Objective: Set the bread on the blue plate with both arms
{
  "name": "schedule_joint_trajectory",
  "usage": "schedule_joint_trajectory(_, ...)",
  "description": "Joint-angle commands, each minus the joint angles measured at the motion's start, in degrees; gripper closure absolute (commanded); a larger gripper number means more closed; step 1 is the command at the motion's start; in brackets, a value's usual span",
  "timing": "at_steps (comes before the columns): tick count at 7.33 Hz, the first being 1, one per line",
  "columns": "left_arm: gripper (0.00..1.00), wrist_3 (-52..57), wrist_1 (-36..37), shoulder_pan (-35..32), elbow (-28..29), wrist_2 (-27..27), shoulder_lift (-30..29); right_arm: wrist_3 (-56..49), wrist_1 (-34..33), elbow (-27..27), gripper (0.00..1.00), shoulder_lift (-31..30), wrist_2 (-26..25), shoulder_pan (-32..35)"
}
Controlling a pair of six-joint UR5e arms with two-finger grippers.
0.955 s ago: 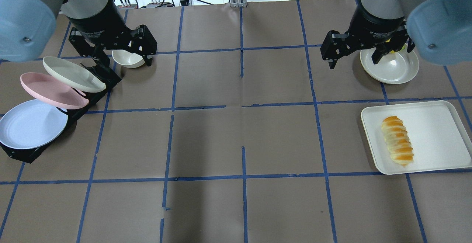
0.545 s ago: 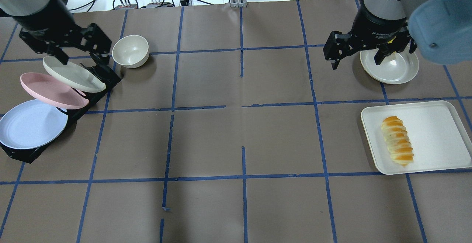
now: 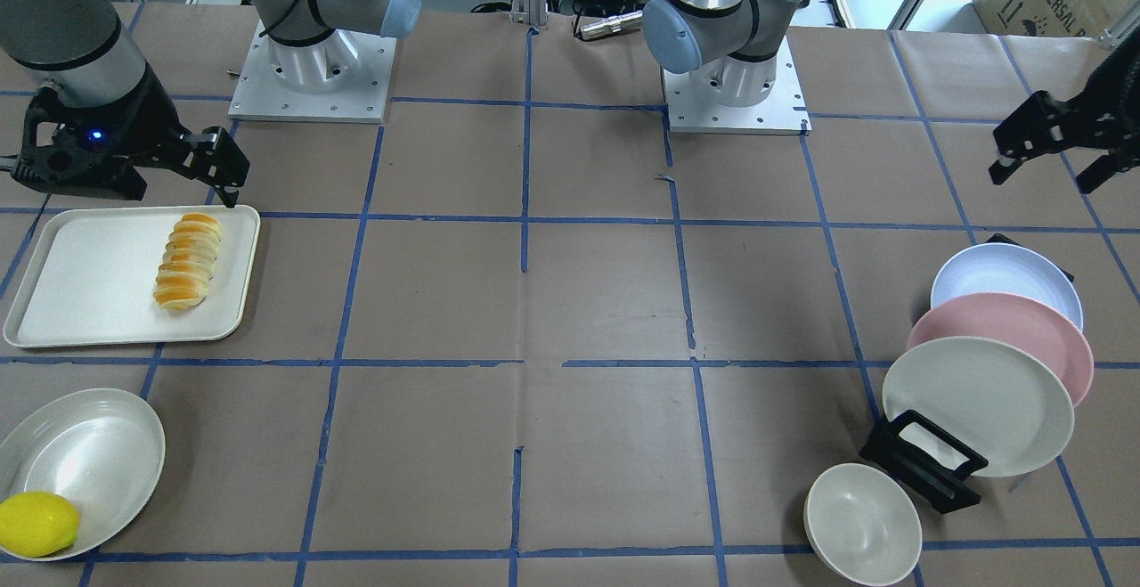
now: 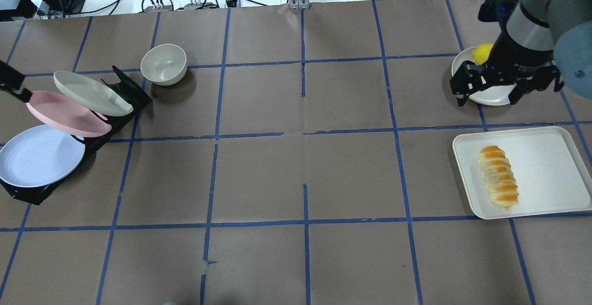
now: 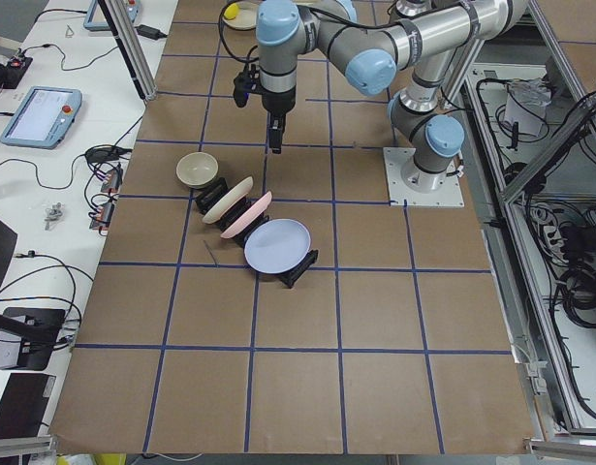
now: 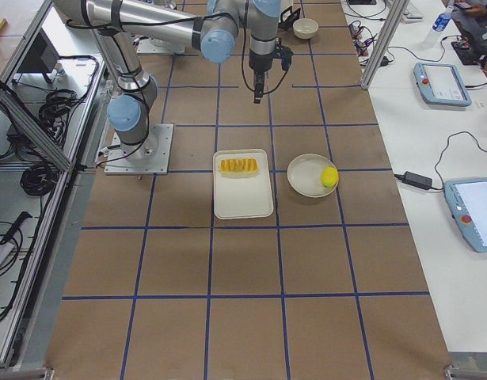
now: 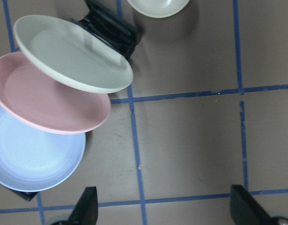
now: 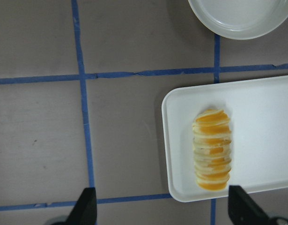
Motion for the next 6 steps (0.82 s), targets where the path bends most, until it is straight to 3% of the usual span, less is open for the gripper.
schedule_joint_trajectory(1,0.02,11.3,0.0,11.1,1.9,-0.7,-5.9,-8.8,-7.4,7.3,0.00,-1.5,-0.1,-6.9)
schedule_joint_trajectory(4,0.02,19.2,4.4,15.2,4.8,-3.7,-19.5,-10.9,-20.2,18.2,0.01,-1.0,0.0,-15.0)
schedule_joint_trajectory(6,0.02,21.9,4.7,15.1,9.7,-3.6,-26.6,-11.2,-22.9,19.2,0.01,1.0,-0.1,-15.3)
